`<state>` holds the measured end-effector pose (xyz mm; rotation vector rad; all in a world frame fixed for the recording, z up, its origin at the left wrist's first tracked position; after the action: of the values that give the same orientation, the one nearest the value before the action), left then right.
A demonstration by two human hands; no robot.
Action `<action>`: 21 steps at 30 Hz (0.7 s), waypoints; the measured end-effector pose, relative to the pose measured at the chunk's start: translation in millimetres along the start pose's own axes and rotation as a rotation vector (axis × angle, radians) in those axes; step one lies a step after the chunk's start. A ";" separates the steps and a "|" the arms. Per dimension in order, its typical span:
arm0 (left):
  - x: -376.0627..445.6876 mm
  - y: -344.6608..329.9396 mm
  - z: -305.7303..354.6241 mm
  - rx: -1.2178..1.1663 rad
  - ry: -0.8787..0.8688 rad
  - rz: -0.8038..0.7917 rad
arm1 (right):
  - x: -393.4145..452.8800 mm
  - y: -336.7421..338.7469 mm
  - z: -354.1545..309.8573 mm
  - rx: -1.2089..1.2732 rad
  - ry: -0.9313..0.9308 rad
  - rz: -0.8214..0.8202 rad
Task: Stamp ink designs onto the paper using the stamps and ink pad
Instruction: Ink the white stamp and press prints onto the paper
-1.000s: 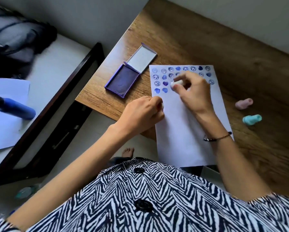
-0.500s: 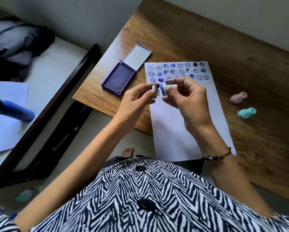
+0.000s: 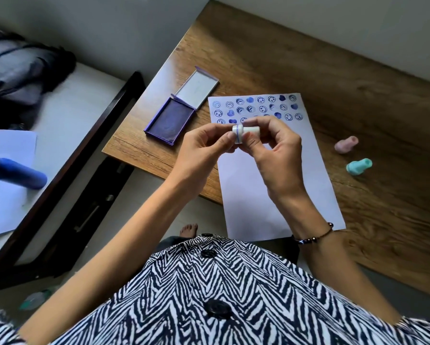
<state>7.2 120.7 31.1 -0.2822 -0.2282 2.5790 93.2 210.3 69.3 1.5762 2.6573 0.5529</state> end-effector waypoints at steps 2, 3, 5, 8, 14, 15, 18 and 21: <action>0.6 -4.5 -0.8 -0.008 0.009 -0.025 | 0.1 1.3 -1.9 -0.029 0.030 0.004; 1.5 -5.9 -0.9 -0.012 0.012 -0.032 | 0.6 1.2 -2.8 -0.047 0.050 0.009; 5.7 -6.2 -1.7 -0.012 0.013 -0.033 | 3.4 -0.4 -3.2 -0.075 0.077 0.018; 19.1 -4.4 -4.6 0.025 0.028 0.018 | 22.1 -15.2 -2.1 -0.112 0.086 -0.047; 57.0 15.0 -7.0 -0.048 0.118 0.296 | 115.0 -58.3 -8.1 -0.454 0.360 -0.032; 60.2 16.8 -5.4 -0.058 0.116 0.298 | 128.8 -67.5 -4.8 -0.528 0.387 -0.048; 63.9 17.5 -0.3 -0.076 0.111 0.283 | 147.5 -99.0 5.8 -0.780 0.513 -0.175; 65.1 15.8 0.6 -0.094 0.120 0.286 | 144.6 -119.0 11.6 -0.912 0.623 -0.268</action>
<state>-55.2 141.5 18.2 -0.5368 -0.2835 2.8239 -77.6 285.2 48.0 0.8319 2.2179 2.0918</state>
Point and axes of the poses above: each hand's wrist, its own x-axis towards the middle knuckle, its own y-axis out of the back of the hand, z = x × y, the point moved 9 cm from there along x, towards the middle knuckle, and after that the axes turned 15 degrees about z, right-handed, at the moved point
